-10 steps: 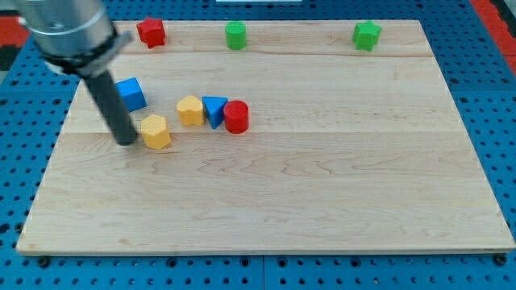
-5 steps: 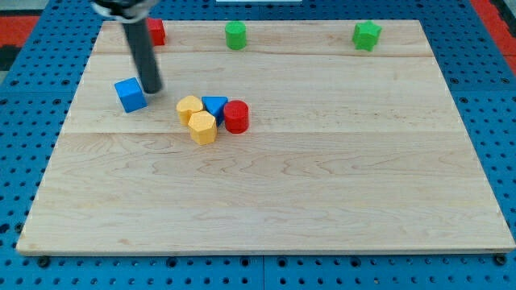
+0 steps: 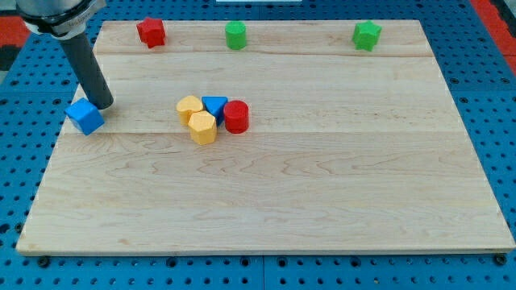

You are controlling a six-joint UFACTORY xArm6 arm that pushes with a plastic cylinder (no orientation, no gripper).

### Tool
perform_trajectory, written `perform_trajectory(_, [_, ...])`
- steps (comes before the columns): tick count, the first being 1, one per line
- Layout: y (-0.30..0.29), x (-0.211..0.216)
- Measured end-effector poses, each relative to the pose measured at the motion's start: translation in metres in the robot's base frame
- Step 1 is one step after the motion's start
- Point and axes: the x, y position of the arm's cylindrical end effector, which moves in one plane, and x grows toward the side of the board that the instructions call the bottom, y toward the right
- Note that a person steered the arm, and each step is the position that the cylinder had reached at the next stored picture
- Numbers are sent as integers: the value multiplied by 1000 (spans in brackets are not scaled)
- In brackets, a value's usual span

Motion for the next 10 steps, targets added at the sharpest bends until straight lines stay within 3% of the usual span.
perform_trajectory(6, [2,12])
perform_trajectory(7, [-10,1])
perform_trajectory(8, [-61,2])
perform_trajectory(10, [-66,24])
